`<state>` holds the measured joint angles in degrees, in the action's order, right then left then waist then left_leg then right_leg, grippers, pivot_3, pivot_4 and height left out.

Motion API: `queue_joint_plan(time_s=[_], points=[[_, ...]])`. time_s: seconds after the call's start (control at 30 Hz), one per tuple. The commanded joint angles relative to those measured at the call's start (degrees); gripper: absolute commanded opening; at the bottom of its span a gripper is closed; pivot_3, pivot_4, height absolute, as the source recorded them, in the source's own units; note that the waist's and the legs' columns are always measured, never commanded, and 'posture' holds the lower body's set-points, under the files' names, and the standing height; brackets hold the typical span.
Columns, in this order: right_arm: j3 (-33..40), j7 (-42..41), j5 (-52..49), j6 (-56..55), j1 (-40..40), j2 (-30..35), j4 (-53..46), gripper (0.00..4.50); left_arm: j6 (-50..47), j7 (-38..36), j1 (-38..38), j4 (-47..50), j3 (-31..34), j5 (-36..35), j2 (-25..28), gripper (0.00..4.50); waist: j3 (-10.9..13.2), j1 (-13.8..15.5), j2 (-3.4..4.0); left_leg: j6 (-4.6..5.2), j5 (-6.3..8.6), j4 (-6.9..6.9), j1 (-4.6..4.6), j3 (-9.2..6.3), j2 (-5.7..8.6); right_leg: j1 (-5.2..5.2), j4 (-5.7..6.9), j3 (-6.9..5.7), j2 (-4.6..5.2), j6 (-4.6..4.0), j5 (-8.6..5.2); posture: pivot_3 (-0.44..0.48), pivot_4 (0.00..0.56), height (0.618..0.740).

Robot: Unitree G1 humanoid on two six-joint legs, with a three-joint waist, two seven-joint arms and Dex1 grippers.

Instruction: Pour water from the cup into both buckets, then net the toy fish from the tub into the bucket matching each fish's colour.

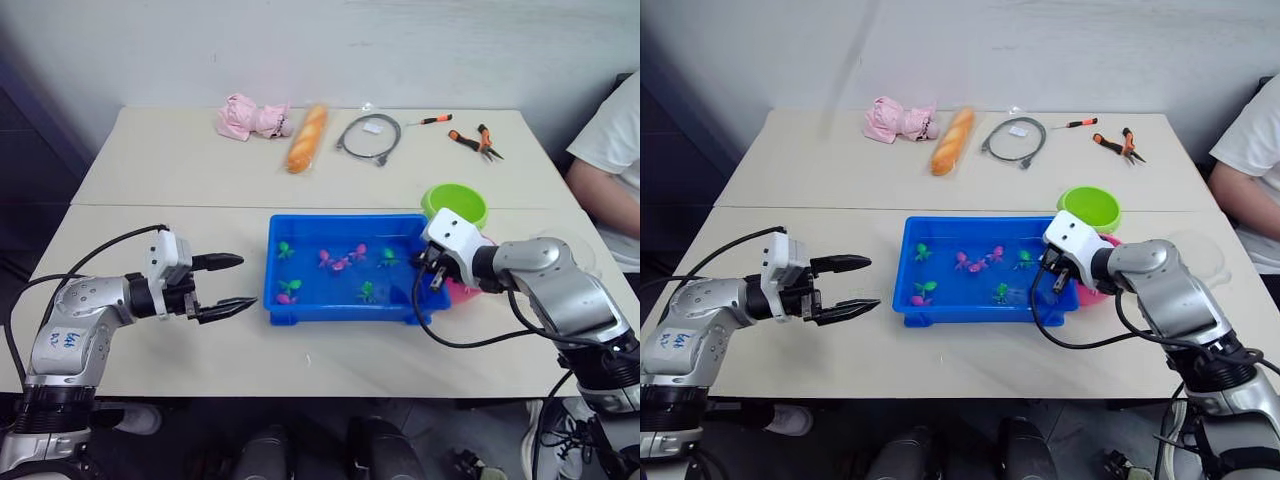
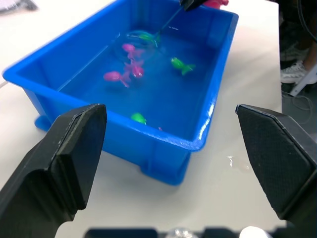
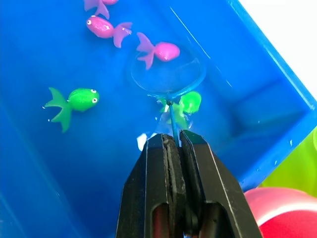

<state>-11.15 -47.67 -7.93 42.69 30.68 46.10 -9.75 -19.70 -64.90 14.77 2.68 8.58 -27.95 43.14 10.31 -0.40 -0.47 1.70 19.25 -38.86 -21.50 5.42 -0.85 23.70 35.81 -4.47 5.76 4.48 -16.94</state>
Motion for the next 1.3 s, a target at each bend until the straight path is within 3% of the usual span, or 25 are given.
queue_joint_plan(time_s=[0.03, 0.27, 0.5, 0.6, 0.9, 1.3], points=[[4.82, 0.67, -1.77, -2.03, -1.70, -0.45, -1.71, 0.00, 0.13, -0.54, -0.28, 1.68, 0.40, -0.41, 0.83, 4.47, 0.00, 0.09, 0.00, 0.00, 0.00, 0.00, 0.00, 0.00, 0.00, 0.00, 0.00, 0.00, 0.00, 0.00, 0.00, 0.000, 0.150, 0.738], [11.43, 0.26, -7.27, -2.77, -4.45, -2.88, -3.31, 0.00, 2.11, -0.77, 0.99, -0.41, 0.51, 0.13, 0.53, 4.47, 0.00, 0.07, 0.00, 0.00, 0.00, 0.00, 0.01, -0.01, 0.00, -0.01, 0.01, 0.00, 0.00, 0.00, 0.00, 0.000, 0.150, 0.738], [16.72, -2.88, -12.39, -4.56, -11.01, -1.38, -8.31, 0.00, 3.58, -1.26, 3.37, -3.07, 0.12, 0.12, -0.11, 4.47, 0.00, 0.16, 0.00, 0.01, 0.00, 0.00, 0.01, -0.01, 0.00, -0.02, 0.00, 0.00, -0.01, 0.00, 0.00, 0.000, 0.150, 0.738], [21.61, -2.95, -14.26, -6.74, -15.59, -1.15, -11.39, 0.00, 5.04, -1.04, 5.06, -3.05, 0.38, -0.94, -2.07, 4.47, 0.00, 0.52, 0.00, 0.03, 0.01, 0.01, 0.00, -0.01, 0.00, -0.02, -0.01, 0.00, 0.00, 0.00, 0.00, 0.000, 0.150, 0.738], [34.78, -2.01, -19.65, -11.55, -33.26, -4.02, -23.23, 0.00, -2.59, 2.74, 8.06, 4.22, 0.32, -6.47, -5.48, 4.47, 0.00, 0.41, 0.00, 0.04, 0.02, 0.01, 0.05, -0.02, 0.00, -0.13, -0.01, 0.00, -0.05, 0.02, 0.01, 0.000, 0.150, 0.738], [55.91, 4.03, -23.92, -17.31, -54.23, -13.63, -31.13, 0.00, -4.78, 1.60, 15.24, 1.35, -4.36, -7.29, -11.02, 4.47, 0.00, 0.58, -0.01, 0.00, -0.01, 0.00, 0.21, 0.01, -0.01, -0.28, 0.00, 0.07, -0.17, 0.03, 0.01, 0.000, 0.150, 0.738]])
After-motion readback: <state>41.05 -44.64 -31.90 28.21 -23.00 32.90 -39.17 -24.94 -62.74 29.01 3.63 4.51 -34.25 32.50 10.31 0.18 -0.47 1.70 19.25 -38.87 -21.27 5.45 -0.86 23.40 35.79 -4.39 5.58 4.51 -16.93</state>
